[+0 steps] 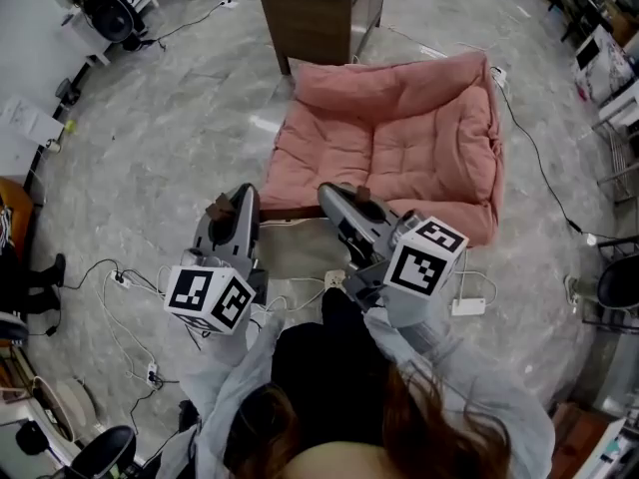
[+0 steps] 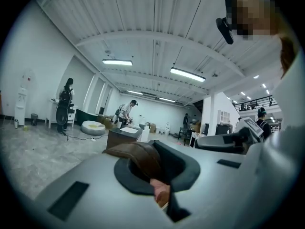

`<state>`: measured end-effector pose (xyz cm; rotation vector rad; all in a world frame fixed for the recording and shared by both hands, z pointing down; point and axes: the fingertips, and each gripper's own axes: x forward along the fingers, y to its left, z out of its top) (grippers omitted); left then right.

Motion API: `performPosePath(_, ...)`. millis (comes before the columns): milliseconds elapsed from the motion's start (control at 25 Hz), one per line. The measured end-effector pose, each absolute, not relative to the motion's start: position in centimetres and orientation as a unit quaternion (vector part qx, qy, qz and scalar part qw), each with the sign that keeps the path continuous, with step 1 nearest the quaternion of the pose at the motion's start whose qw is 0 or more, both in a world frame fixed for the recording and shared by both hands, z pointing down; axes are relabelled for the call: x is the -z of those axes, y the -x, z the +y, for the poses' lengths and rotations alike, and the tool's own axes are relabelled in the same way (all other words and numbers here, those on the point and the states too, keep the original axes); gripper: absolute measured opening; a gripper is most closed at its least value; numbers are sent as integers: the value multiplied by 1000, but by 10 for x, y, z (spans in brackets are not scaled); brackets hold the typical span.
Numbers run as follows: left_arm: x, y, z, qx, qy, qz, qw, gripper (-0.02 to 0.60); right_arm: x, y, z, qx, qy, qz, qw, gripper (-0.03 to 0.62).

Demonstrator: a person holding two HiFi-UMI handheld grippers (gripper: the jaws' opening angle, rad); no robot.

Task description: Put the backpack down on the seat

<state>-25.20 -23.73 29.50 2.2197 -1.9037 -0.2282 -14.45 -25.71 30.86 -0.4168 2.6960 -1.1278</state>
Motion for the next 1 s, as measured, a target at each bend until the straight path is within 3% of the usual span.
performPosePath(600,-206,252,-318,97,-790,-606,11,15,-228,145,-320,323,132,924,153,9)
performPosePath(1000,-225,261,-425,117,-827,-545,73,14,-227,150,-432,317,220,909,160,9)
